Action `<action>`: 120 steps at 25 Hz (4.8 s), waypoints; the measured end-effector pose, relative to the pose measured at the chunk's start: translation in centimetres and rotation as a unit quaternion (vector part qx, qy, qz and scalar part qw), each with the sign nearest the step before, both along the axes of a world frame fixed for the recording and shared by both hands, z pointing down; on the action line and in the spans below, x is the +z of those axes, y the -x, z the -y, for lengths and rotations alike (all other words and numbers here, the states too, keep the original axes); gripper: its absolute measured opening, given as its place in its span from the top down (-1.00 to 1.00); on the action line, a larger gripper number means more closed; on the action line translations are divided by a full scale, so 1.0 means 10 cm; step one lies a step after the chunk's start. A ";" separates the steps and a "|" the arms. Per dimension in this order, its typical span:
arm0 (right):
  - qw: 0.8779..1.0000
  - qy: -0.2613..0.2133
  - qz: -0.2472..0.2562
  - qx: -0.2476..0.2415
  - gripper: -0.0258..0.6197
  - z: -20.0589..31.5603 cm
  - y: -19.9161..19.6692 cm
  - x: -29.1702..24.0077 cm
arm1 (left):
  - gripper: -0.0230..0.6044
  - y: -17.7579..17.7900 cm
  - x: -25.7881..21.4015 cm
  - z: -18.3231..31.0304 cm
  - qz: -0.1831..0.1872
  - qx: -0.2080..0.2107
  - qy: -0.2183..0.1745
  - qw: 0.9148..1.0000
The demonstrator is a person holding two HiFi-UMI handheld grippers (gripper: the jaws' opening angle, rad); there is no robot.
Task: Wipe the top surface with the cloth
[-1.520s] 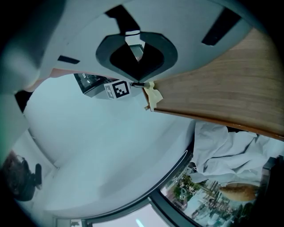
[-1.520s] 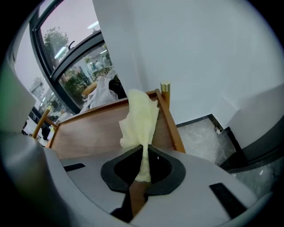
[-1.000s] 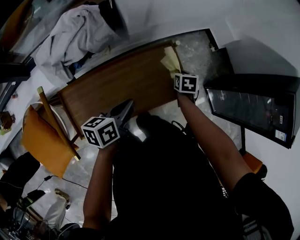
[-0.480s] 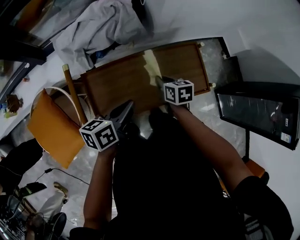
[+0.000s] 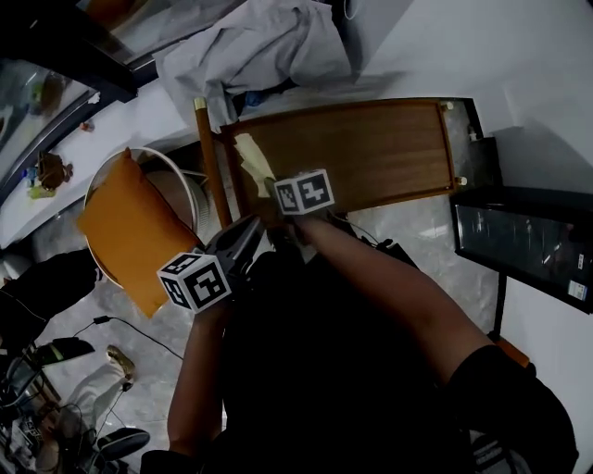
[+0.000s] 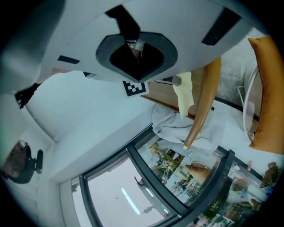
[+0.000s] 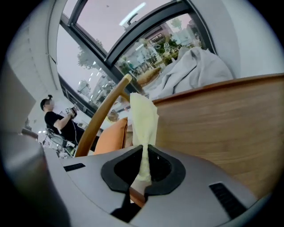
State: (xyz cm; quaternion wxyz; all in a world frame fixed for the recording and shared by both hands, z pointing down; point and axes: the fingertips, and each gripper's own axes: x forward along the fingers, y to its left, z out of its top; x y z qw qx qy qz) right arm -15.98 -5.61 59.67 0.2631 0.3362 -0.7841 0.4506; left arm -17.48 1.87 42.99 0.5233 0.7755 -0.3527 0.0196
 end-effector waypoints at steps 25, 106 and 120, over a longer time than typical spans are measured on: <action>0.996 -0.020 -0.054 -0.070 0.82 -0.27 0.54 0.51 | 0.89 0.33 0.09 -0.20 0.010 0.035 0.012 0.999; 0.957 -0.008 -0.231 0.176 0.82 0.27 -4.92 0.24 | 0.89 -2.84 0.18 0.21 -0.003 0.103 0.027 0.994; 0.985 -0.062 -0.146 0.071 0.82 0.07 -3.13 -0.15 | 0.89 -1.96 0.05 -0.05 -0.024 0.080 0.014 0.996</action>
